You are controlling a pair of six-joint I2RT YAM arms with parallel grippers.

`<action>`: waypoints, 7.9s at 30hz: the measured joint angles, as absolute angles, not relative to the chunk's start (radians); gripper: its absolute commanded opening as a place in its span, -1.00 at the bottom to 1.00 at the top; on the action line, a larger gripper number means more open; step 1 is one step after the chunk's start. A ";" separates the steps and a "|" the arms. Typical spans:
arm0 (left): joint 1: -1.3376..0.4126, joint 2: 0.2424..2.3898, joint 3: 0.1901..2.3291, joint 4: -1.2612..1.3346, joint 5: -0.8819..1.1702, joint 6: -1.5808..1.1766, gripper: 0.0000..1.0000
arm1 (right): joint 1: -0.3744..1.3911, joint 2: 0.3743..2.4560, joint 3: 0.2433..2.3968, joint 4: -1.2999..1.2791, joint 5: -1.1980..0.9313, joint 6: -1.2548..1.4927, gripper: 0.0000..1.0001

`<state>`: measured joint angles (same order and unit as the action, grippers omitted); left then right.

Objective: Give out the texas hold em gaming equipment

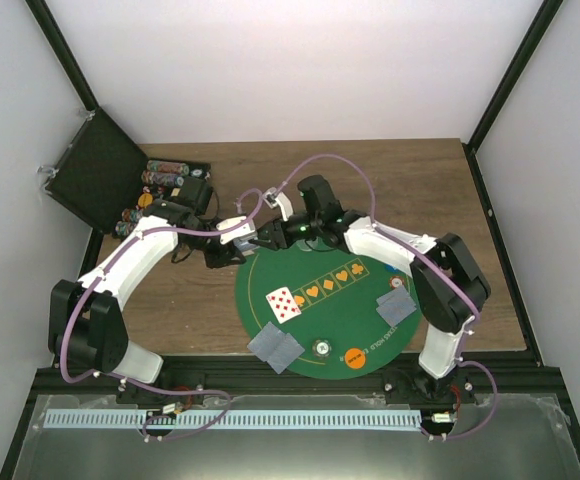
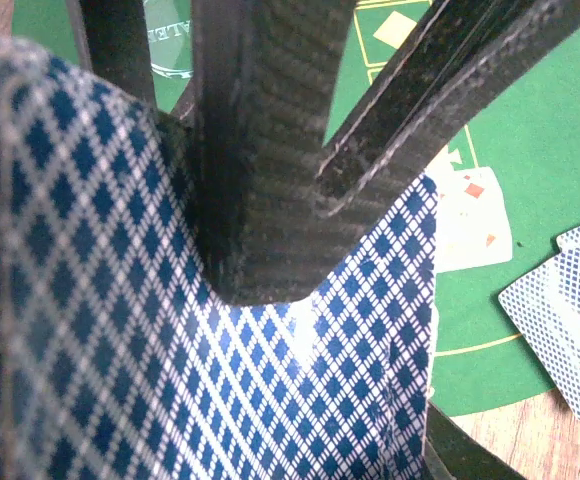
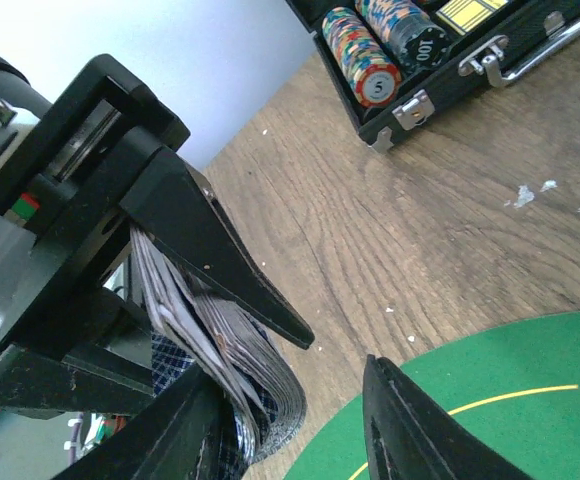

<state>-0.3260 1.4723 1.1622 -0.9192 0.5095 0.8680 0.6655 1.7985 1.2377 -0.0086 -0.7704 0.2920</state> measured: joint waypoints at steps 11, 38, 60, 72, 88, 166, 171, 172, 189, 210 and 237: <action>-0.326 1.472 1.161 -0.907 0.508 0.868 -0.27 | 0.664 1.764 1.233 -0.067 -0.713 0.258 -0.25; -0.327 1.472 1.161 -0.966 0.543 0.885 -0.27 | 0.584 1.750 1.210 0.067 -0.937 0.271 0.51; -0.326 1.472 1.176 -0.972 0.546 0.893 -0.26 | 0.660 1.952 1.295 0.185 -1.059 0.409 -0.04; -0.330 1.467 1.176 -0.966 0.528 0.940 0.45 | 0.670 1.955 1.304 0.217 -1.103 0.436 -0.99; -0.338 1.467 1.172 -0.902 0.481 0.960 -0.15 | 0.664 1.951 1.300 0.178 -1.056 0.400 -0.79; -0.323 1.489 1.163 -0.847 0.455 0.981 -0.16 | 0.617 1.838 1.347 -0.059 -0.942 0.337 -0.46; -0.323 1.489 1.163 -0.847 0.453 0.981 -0.16 | 0.617 1.838 1.346 -0.064 -0.915 0.339 -0.55; -0.323 1.489 1.163 -0.847 0.453 0.981 -0.16 | 0.617 1.838 1.344 -0.065 -0.909 0.338 -0.56; -0.323 1.489 1.163 -0.846 0.450 0.980 -0.16 | 0.620 1.765 1.311 -0.136 -0.821 0.258 0.01; -0.321 1.489 1.163 -0.849 0.464 0.974 -0.20 | 0.632 1.781 1.273 -0.106 -0.736 0.263 -0.33; -0.320 1.489 1.163 -0.850 0.465 0.973 -0.21 | 0.622 1.830 1.317 -0.068 -0.820 0.267 -0.23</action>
<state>-0.3202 1.4895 1.1629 -0.8505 0.4648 0.9733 0.6216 1.8297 1.3174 -0.0681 -0.8196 0.2672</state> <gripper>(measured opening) 0.402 0.423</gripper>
